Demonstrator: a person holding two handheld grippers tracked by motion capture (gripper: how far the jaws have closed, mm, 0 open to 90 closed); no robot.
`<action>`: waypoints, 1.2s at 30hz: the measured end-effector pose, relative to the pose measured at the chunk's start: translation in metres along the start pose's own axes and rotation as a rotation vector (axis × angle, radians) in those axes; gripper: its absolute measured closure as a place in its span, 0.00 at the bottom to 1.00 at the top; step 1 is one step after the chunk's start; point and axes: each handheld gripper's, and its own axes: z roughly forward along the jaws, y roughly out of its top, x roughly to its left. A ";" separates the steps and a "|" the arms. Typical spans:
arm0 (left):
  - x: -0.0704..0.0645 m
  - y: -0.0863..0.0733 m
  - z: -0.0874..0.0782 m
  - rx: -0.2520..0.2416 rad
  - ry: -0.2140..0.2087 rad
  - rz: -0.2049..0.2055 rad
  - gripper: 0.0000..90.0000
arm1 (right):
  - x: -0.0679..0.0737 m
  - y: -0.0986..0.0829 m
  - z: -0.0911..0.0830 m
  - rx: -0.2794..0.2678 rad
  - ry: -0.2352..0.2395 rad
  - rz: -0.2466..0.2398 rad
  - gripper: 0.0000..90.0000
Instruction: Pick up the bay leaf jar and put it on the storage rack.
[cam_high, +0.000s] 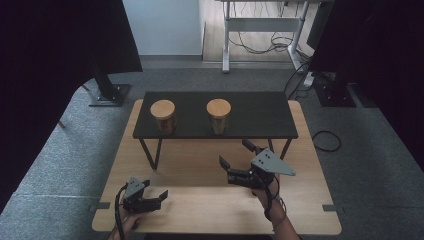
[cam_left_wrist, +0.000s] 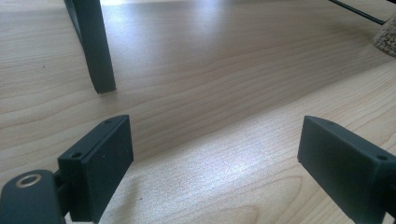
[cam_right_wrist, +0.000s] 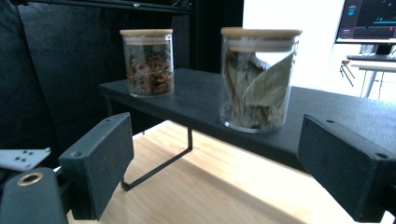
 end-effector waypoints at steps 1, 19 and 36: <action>0.000 0.000 0.000 0.001 0.000 0.000 0.11 | 0.001 -0.003 -0.003 0.000 0.001 0.001 0.11; 0.000 0.000 0.000 0.005 0.005 0.004 0.11 | 0.001 -0.057 -0.040 0.055 -0.052 0.033 0.11; 0.000 0.000 0.000 0.005 0.004 0.007 0.11 | 0.005 -0.096 -0.037 0.167 -0.049 0.060 0.12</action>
